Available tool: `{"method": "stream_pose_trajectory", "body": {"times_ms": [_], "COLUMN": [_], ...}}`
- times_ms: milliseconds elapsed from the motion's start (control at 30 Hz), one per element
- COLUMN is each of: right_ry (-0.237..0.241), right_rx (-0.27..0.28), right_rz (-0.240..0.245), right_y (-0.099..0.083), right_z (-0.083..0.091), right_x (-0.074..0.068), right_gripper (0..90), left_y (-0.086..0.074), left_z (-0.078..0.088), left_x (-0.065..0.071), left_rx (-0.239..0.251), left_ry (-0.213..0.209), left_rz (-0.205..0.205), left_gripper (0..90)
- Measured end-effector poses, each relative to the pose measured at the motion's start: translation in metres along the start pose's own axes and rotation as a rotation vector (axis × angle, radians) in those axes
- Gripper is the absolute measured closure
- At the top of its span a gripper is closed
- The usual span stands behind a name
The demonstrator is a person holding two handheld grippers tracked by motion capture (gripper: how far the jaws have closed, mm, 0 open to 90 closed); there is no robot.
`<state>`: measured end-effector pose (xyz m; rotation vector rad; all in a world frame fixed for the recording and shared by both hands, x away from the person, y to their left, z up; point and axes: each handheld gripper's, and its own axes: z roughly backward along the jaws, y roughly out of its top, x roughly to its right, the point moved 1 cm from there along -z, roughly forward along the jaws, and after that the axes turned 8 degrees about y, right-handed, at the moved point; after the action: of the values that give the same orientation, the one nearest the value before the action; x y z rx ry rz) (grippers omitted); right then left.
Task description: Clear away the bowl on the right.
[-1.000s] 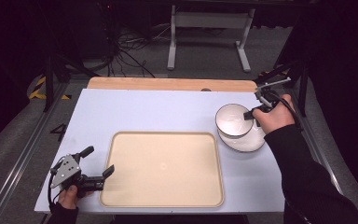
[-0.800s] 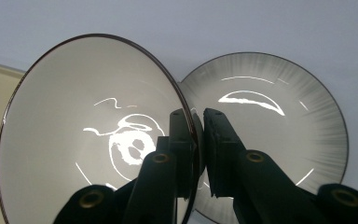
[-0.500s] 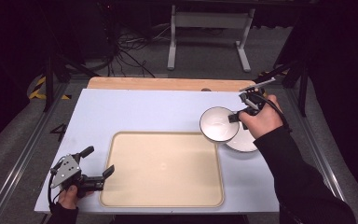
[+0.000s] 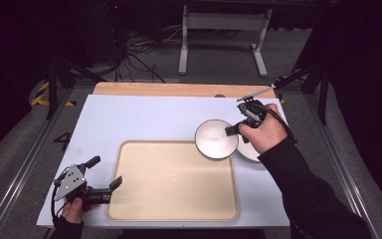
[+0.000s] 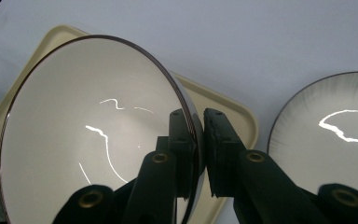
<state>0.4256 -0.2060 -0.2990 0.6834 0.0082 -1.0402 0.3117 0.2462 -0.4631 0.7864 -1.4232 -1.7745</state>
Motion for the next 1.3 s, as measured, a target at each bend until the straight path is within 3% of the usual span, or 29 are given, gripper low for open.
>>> {"method": "stream_pose_trajectory", "body": {"times_ms": [333, 567, 1033, 1300], "right_ry": [0.072, 0.116, 0.190, 0.202], "right_rx": [-0.013, -0.025, -0.037, -0.035], "right_rz": [0.062, 0.083, 0.102, 0.120], "right_y": [0.003, 0.003, 0.005, 0.005], "right_z": [-0.015, -0.025, -0.045, -0.059], "right_x": [-0.030, -0.043, -0.061, -0.066], "right_gripper": [81.8, 81.8, 81.6, 81.5], "left_y": [0.000, 0.000, 0.000, 0.000], "left_z": [0.000, 0.000, 0.000, 0.000], "left_x": [0.000, 0.000, 0.000, 0.000], "left_rx": [-0.003, -0.006, -0.002, -0.003], "left_ry": [-0.001, -0.001, -0.003, -0.003], "left_rz": [-0.002, -0.003, -0.003, -0.005], "left_gripper": [0.1, 0.1, 0.1, 0.1]}}
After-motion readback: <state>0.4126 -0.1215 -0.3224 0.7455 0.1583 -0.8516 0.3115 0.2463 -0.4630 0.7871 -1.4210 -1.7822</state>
